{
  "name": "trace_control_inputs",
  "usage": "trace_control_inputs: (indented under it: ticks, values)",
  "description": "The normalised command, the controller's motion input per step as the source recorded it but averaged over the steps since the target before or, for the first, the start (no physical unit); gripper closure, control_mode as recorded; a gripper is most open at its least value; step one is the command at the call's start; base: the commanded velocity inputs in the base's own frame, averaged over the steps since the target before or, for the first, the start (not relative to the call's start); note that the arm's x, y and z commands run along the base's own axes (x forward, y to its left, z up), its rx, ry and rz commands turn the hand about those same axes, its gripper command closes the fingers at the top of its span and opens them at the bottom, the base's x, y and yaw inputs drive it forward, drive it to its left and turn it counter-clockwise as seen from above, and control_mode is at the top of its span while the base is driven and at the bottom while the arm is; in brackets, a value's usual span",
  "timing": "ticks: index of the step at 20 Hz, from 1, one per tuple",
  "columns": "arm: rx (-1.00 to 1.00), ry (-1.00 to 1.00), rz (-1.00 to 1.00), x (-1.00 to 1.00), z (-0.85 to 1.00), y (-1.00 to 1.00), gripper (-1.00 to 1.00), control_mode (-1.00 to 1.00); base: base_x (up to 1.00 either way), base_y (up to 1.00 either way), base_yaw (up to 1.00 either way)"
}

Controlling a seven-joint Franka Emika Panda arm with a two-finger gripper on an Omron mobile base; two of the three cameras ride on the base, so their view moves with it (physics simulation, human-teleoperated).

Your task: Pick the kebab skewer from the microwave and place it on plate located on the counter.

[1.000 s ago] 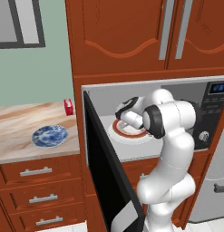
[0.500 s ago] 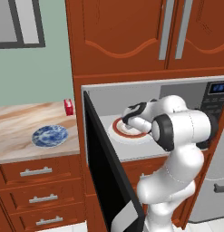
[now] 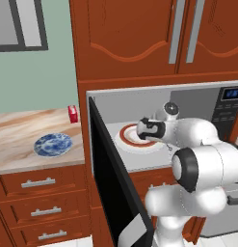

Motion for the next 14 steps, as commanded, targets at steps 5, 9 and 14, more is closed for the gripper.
trace_control_inputs:
  ticks: [5, 9, 14]
  values:
    - [0.0, 0.0, -0.1, -0.74, 0.45, -0.01, 1.0, -1.0, 0.0, 0.0, 0.0]
    - [0.0, 0.0, -0.11, -0.87, 0.24, 0.0, 1.0, -1.0, 0.0, 0.0, 0.0]
    - [0.0, 0.0, -0.09, -0.67, 0.34, 0.06, 1.0, -1.0, 0.0, 0.0, 0.0]
